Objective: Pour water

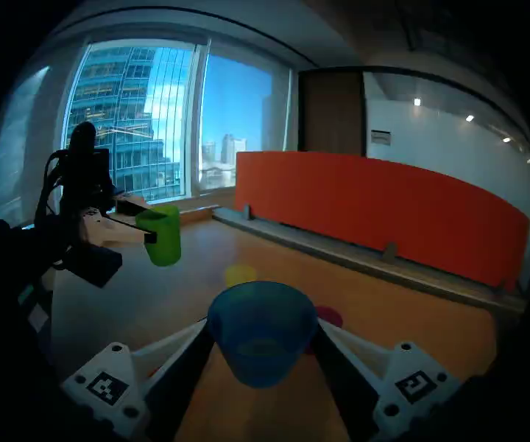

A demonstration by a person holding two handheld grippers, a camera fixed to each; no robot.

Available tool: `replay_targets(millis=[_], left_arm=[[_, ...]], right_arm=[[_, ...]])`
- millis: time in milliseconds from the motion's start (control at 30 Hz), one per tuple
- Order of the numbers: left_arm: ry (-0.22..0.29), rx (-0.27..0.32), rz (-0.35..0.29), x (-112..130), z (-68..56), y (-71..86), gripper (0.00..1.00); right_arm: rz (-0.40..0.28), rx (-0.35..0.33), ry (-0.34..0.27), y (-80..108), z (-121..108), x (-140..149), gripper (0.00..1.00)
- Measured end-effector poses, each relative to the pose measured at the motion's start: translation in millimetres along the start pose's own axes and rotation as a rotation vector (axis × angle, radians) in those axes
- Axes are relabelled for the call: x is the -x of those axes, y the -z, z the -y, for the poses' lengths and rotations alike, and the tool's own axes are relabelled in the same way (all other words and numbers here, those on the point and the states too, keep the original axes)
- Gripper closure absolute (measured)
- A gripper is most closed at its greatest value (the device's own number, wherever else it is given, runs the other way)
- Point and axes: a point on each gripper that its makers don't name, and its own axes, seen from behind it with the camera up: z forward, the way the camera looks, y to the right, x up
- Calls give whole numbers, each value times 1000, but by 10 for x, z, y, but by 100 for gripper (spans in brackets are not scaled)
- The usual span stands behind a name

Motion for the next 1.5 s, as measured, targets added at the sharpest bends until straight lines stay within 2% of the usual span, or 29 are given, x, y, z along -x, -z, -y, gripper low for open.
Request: replay_targets(millis=[400,800,1200,1500], left_arm=[[13,-12,-86,-302,-121,131,14],[24,-8,-121,-440,-210,217,14],[24,-8,-120,-415,-227,255,14],[27,1,-115,-370,-245,253,14]], right_arm=[[-97,15,-17,129,16,-306,10],[-123,14,-6,197,76,-385,10],[-144,12,-3,222,97,-494,10],[-143,7,39,223,124,-562,10]])
